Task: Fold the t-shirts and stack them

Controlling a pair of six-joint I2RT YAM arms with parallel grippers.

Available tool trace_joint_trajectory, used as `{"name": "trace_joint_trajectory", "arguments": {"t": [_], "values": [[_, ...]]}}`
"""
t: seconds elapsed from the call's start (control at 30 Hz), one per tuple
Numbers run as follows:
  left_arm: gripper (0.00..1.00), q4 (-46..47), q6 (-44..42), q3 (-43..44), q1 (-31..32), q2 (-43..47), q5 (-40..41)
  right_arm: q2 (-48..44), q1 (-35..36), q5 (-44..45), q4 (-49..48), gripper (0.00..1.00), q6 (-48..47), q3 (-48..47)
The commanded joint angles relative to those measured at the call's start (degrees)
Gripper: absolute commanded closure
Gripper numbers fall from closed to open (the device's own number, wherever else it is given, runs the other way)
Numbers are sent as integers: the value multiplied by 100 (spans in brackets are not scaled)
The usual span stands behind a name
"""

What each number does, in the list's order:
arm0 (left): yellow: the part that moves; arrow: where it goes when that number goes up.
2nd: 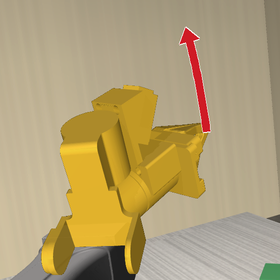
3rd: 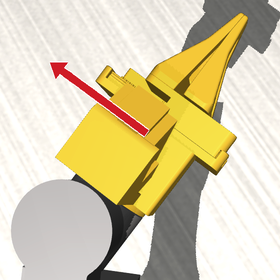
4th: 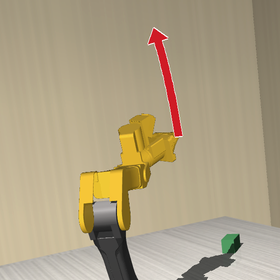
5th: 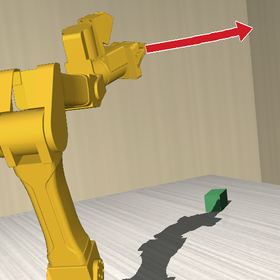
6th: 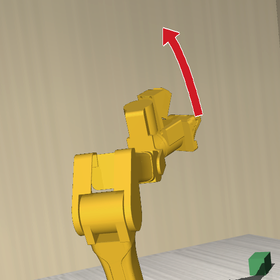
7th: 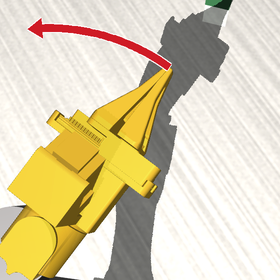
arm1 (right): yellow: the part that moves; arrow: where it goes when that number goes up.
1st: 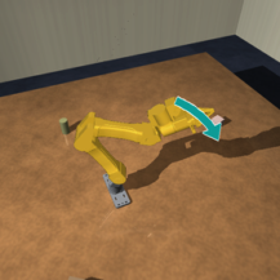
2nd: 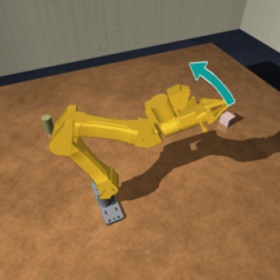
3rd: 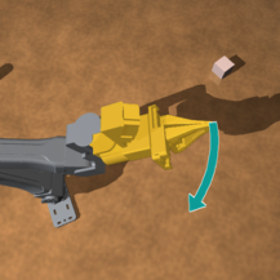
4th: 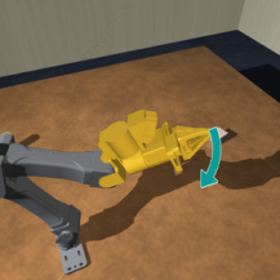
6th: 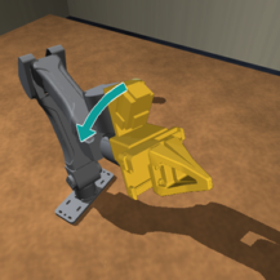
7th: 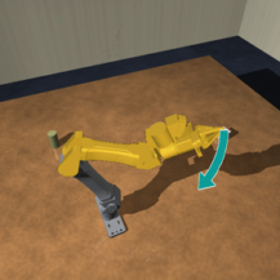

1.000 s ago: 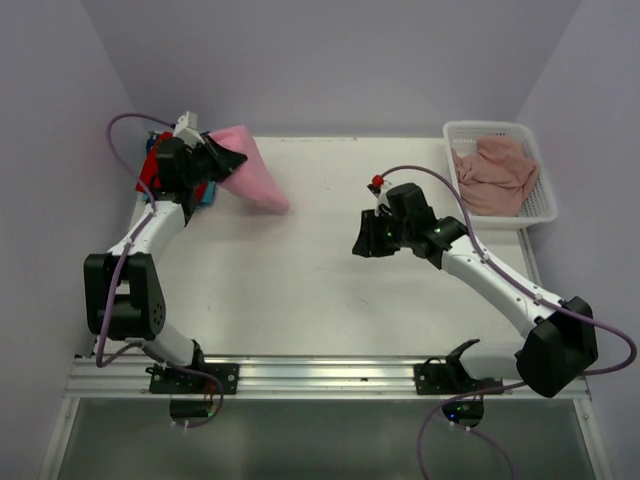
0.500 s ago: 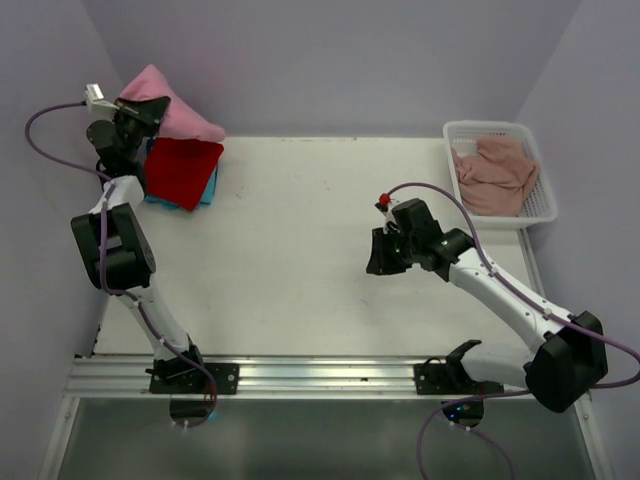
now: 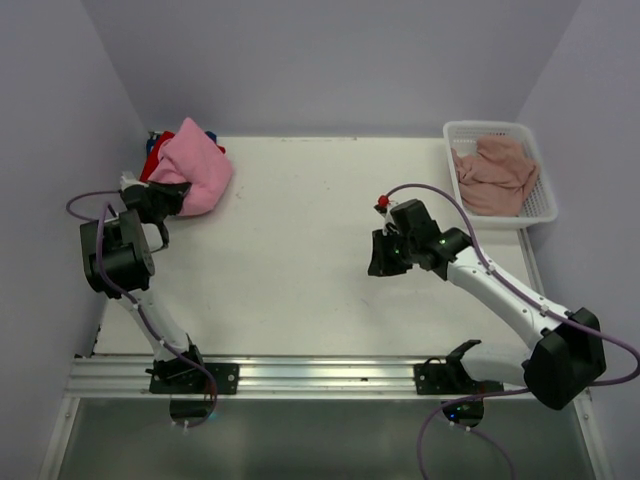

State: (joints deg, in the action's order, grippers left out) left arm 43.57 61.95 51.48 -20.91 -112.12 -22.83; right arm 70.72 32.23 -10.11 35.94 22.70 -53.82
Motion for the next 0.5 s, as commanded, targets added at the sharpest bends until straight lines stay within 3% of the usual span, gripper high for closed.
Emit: {"name": "trace_joint_trajectory", "arguments": {"t": [0.0,0.23,0.47], "values": [[100,319,-148,89,-80,-30,297,-295,12,35,150,79,-143,-41],[100,494,247,1055,-1,172,24,-340,12,106,71,78,-99,100],[100,125,546,3489,8,-178,445,-269,12,114,194,79,-125,-76]]}}
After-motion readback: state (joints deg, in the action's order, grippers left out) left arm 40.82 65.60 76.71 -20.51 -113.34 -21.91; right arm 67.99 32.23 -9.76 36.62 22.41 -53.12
